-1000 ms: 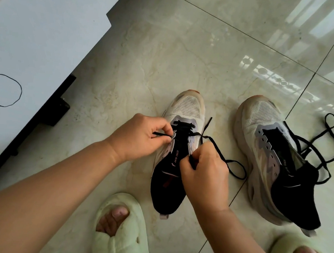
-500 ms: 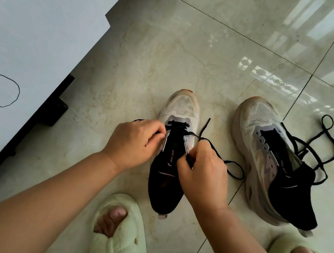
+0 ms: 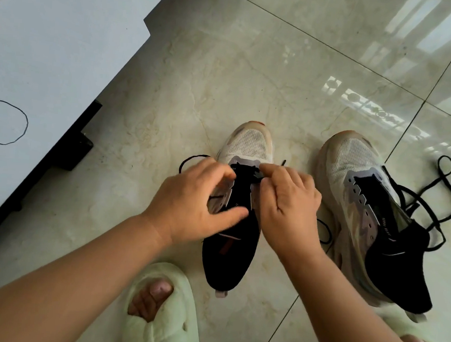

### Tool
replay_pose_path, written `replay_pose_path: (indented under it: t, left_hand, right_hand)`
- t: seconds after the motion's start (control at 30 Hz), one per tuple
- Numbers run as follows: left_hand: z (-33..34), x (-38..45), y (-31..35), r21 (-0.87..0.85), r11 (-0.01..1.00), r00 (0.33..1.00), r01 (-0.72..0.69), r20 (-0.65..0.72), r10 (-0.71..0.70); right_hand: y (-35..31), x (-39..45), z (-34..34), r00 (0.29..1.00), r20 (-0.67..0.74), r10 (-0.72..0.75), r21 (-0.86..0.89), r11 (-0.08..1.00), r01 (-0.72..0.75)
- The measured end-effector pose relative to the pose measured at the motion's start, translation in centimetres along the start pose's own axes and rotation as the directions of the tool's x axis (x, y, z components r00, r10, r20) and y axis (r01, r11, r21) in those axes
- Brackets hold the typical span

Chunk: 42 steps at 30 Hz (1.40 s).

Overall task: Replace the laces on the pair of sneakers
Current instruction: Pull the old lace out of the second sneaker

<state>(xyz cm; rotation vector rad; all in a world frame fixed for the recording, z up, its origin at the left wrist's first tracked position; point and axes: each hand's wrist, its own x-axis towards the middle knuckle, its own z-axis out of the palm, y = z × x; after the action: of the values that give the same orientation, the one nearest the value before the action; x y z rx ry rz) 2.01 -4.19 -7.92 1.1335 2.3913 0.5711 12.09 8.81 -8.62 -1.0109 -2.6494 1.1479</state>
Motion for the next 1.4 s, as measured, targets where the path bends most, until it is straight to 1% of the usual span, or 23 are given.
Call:
replay_pose_path:
  t: [0.07, 0.17, 0.23, 0.33, 0.43, 0.6, 0.67, 0.73, 0.8, 0.87, 0.9, 0.97, 1.03, 1.1, 1.17, 1.23, 1.33, 1.37, 1.4]
  left_hand:
    - [0.6, -0.3, 0.5, 0.043, 0.999, 0.999, 0.022, 0.026, -0.023]
    - [1.3, -0.3, 1.1, 0.046, 0.996, 0.997, 0.071, -0.039, -0.07]
    - [1.6, -0.4, 1.5, 0.028, 0.995, 0.993, 0.091, -0.073, -0.088]
    - [1.7, -0.5, 1.8, 0.018, 0.995, 0.991, 0.097, -0.09, -0.095]
    - [1.8, -0.6, 1.8, -0.001, 0.996, 0.99, 0.087, -0.111, -0.087]
    - [1.9, -0.8, 1.9, -0.045, 0.997, 0.989, 0.069, -0.126, -0.074]
    - [1.9, -0.9, 1.8, -0.063, 0.996, 0.989, 0.056, -0.136, -0.064]
    - [1.8, -0.9, 1.8, -0.066, 0.997, 0.989, 0.049, -0.136, -0.057]
    - [1.8, -1.0, 1.8, -0.06, 0.997, 0.989, 0.05, -0.139, -0.058]
    - [1.6, -1.1, 1.9, -0.057, 0.997, 0.987, 0.052, -0.146, -0.06]
    - [1.6, -1.1, 1.9, -0.058, 0.997, 0.987, 0.053, -0.149, -0.061]
    - [1.4, -1.1, 1.9, -0.059, 0.997, 0.986, 0.058, -0.15, -0.066]
    - [1.4, -1.1, 1.9, -0.063, 0.996, 0.986, 0.067, -0.149, -0.076]
    - [1.3, -1.1, 2.0, -0.063, 0.995, 0.986, 0.071, -0.148, -0.079]
    - [1.3, -1.1, 2.0, -0.064, 0.996, 0.987, 0.067, -0.143, -0.076]
    - [1.3, -1.0, 1.9, -0.066, 0.996, 0.988, 0.063, -0.135, -0.072]
    - [1.2, -1.0, 1.9, -0.059, 0.997, 0.991, 0.046, -0.124, -0.053]
    - [1.2, -1.0, 1.9, -0.059, 0.997, 0.992, 0.043, -0.12, -0.05]
    - [1.2, -1.0, 2.0, -0.059, 0.997, 0.992, 0.042, -0.117, -0.049]
  right_hand:
    - [0.3, 0.5, 0.0, 0.999, 0.04, 0.017, 0.032, 0.999, -0.019]
    - [0.4, 0.9, -0.1, 0.993, 0.091, 0.07, 0.065, 0.995, -0.076]
    - [0.3, 1.1, -0.2, 0.995, 0.073, 0.065, 0.064, 0.996, -0.069]
    - [-0.1, 1.7, -0.3, 0.999, 0.037, 0.02, -0.023, 1.0, -0.019]
    - [-0.3, 2.5, -0.3, 0.996, 0.09, 0.015, -0.092, 0.996, -0.007]
    - [-0.9, 3.4, 0.2, 0.987, 0.126, 0.103, -0.249, 0.966, -0.069]
    - [-1.1, 3.7, 0.5, 0.983, 0.142, 0.116, -0.303, 0.95, -0.069]
    - [-1.2, 3.8, 0.8, 0.98, 0.173, 0.102, -0.313, 0.949, -0.044]
    - [-0.9, 3.9, 0.9, 0.978, 0.201, 0.064, -0.277, 0.961, -0.005]
    - [-0.5, 4.0, 0.6, 0.974, 0.223, 0.039, -0.171, 0.985, -0.001]
    - [-0.3, 4.1, 0.3, 0.97, 0.238, 0.051, -0.072, 0.997, -0.035]
    - [0.1, 4.4, -0.3, 0.957, 0.278, 0.087, 0.116, 0.986, -0.123]
    - [0.6, 4.6, -0.7, 0.944, 0.317, 0.088, 0.189, 0.97, -0.154]
    - [0.9, 4.6, -1.0, 0.946, 0.323, 0.037, 0.181, 0.978, -0.101]
    - [1.0, 4.6, -1.2, 0.949, 0.309, -0.054, 0.126, 0.992, 0.015]
    - [1.3, 4.7, -1.6, 0.937, 0.309, -0.162, 0.039, 0.987, 0.158]
    - [1.5, 4.9, -2.0, 0.87, 0.331, -0.366, -0.092, 0.905, 0.415]
    - [1.6, 4.8, -2.0, 0.85, 0.332, -0.409, -0.113, 0.877, 0.466]
    - [1.7, 4.8, -2.0, 0.845, 0.325, -0.424, -0.115, 0.87, 0.48]
